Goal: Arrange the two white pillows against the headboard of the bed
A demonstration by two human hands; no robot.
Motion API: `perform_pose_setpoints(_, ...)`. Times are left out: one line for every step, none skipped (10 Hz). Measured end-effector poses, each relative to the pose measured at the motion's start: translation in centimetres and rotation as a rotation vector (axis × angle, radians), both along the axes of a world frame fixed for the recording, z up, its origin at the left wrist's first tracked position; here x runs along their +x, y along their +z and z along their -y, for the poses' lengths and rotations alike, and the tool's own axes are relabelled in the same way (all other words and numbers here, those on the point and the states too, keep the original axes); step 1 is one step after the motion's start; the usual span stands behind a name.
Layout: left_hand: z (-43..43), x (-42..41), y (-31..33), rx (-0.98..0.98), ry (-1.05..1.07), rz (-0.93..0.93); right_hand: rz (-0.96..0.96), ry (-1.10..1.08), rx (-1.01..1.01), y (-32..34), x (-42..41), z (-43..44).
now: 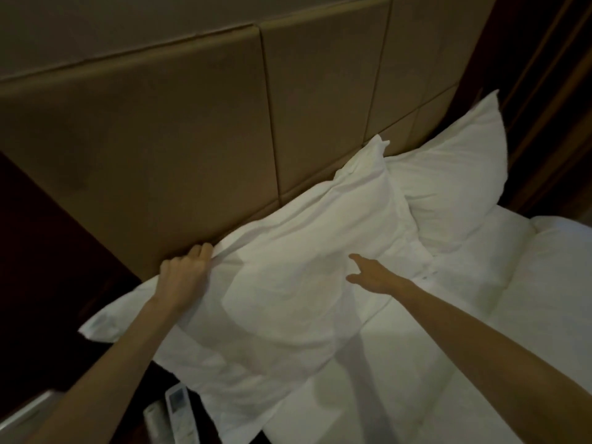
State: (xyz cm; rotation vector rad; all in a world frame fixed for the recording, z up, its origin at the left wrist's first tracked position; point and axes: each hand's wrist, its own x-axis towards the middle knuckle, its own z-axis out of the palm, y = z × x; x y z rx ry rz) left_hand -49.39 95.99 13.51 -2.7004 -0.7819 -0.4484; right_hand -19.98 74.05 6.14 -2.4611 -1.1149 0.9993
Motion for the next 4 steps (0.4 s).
perform_pose_setpoints(0.5, -0.8, -1.1, 0.059, -0.062, -0.038, -0.029, -0.004, -0.009, -0.6, -0.9, -0.5)
perform_pose_setpoints(0.8, -0.1, -1.4, 0.030, -0.060, -0.077, -0.075, -0.086, 0.024, -0.4, -1.1, -0.1)
perform_pose_setpoints(1.3, 1.8, -0.9, -0.011, -0.122, -0.086, -0.118, -0.194, 0.085, 0.2, -0.7, 0.9)
perform_pose_setpoints(2.7, 5.2, -0.5, -0.126, -0.199, -0.026, -0.143, -0.330, 0.142, 1.3, -0.3, 2.8)
